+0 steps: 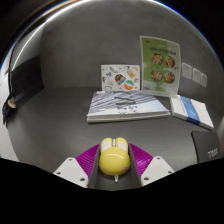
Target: Arrange mouse
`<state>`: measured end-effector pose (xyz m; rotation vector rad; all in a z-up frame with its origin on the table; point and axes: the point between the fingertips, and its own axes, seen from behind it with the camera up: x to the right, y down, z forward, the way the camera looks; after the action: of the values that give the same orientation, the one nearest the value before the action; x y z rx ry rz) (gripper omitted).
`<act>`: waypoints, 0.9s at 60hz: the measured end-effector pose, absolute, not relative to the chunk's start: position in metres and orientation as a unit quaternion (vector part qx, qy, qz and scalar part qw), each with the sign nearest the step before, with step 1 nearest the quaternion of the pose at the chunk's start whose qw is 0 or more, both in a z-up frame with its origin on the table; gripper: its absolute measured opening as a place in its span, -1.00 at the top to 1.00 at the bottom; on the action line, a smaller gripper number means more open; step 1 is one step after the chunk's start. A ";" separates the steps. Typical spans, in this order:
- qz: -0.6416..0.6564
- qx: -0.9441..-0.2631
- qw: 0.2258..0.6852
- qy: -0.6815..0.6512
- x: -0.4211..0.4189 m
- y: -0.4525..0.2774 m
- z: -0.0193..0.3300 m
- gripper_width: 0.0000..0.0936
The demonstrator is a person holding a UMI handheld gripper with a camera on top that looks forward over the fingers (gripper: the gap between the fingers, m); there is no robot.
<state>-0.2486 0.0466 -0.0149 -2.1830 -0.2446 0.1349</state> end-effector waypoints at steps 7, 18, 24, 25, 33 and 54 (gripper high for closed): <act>0.049 -0.889 0.444 -0.103 -0.250 0.045 -0.016 -0.10; 0.069 -0.868 0.482 -0.100 -0.234 0.046 0.044 0.13; 0.027 -0.827 0.558 -0.067 -0.155 0.050 0.136 0.13; 0.017 -0.821 0.568 -0.058 -0.137 0.051 0.148 0.13; -0.072 -0.807 0.585 -0.019 0.019 0.048 0.174 0.14; -0.002 -0.876 0.482 0.011 0.159 0.053 0.001 0.12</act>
<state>0.1590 0.0535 0.0006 -2.1357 0.0261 -0.0038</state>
